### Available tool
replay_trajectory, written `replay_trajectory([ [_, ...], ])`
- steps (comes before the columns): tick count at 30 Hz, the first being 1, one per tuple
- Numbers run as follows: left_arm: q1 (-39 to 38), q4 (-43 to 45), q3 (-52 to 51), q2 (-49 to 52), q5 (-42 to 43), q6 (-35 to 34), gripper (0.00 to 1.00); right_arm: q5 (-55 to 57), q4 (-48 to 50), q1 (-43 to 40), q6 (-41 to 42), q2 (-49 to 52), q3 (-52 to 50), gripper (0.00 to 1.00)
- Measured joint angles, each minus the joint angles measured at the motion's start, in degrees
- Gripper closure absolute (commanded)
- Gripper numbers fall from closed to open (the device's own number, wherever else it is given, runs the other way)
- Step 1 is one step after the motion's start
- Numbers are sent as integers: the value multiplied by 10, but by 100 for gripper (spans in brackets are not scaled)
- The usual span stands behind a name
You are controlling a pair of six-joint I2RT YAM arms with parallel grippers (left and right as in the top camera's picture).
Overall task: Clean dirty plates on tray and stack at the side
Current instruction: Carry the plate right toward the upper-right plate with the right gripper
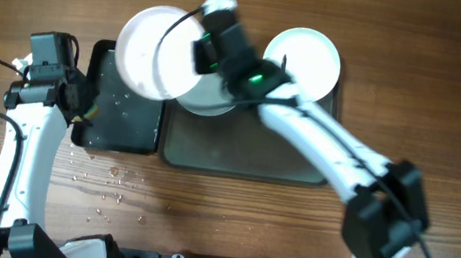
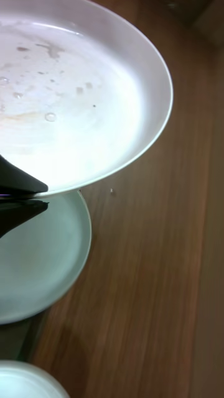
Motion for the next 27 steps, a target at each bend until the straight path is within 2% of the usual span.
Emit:
replay_trajectory([
  [7, 0, 0, 0, 0, 6, 0, 96, -74, -126, -121, 32, -15, -1, 96],
  [11, -6, 5, 0, 0, 7, 1, 96, -85, -137, -153, 34, -14, -7, 96],
  [27, -36, 19, 0, 0, 8, 21, 96, -94, -111, -146, 38, 64, -32, 96],
])
